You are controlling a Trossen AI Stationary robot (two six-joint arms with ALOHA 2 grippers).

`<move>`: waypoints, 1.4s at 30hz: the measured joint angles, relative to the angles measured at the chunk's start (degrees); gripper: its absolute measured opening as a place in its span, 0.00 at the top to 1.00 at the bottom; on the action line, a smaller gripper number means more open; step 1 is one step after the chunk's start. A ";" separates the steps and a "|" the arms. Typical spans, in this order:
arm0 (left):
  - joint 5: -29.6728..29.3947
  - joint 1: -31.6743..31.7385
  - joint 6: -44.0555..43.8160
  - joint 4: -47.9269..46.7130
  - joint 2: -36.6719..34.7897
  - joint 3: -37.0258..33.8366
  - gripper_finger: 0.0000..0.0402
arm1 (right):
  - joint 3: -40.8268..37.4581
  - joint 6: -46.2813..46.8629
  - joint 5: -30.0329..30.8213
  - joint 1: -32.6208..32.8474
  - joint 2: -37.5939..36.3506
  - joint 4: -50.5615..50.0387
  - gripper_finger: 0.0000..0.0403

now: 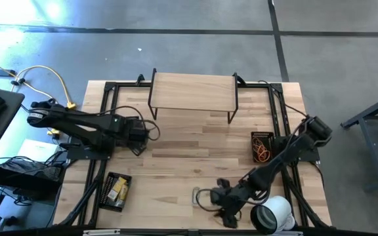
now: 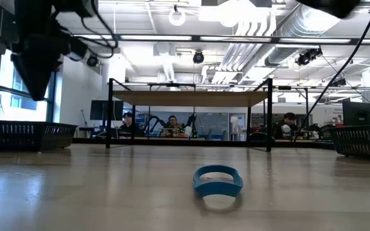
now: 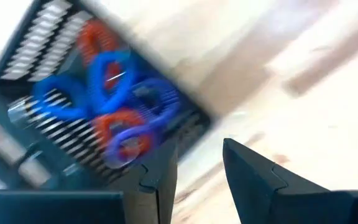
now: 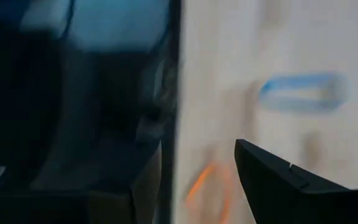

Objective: Pick & Place Office Desk Supplies
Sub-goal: Put the orange rubber band into the top right black bin

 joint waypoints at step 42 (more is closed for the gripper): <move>-14.52 -23.21 6.73 40.76 10.93 0.02 0.70 | -3.16 -28.07 1.71 2.95 14.33 6.54 0.52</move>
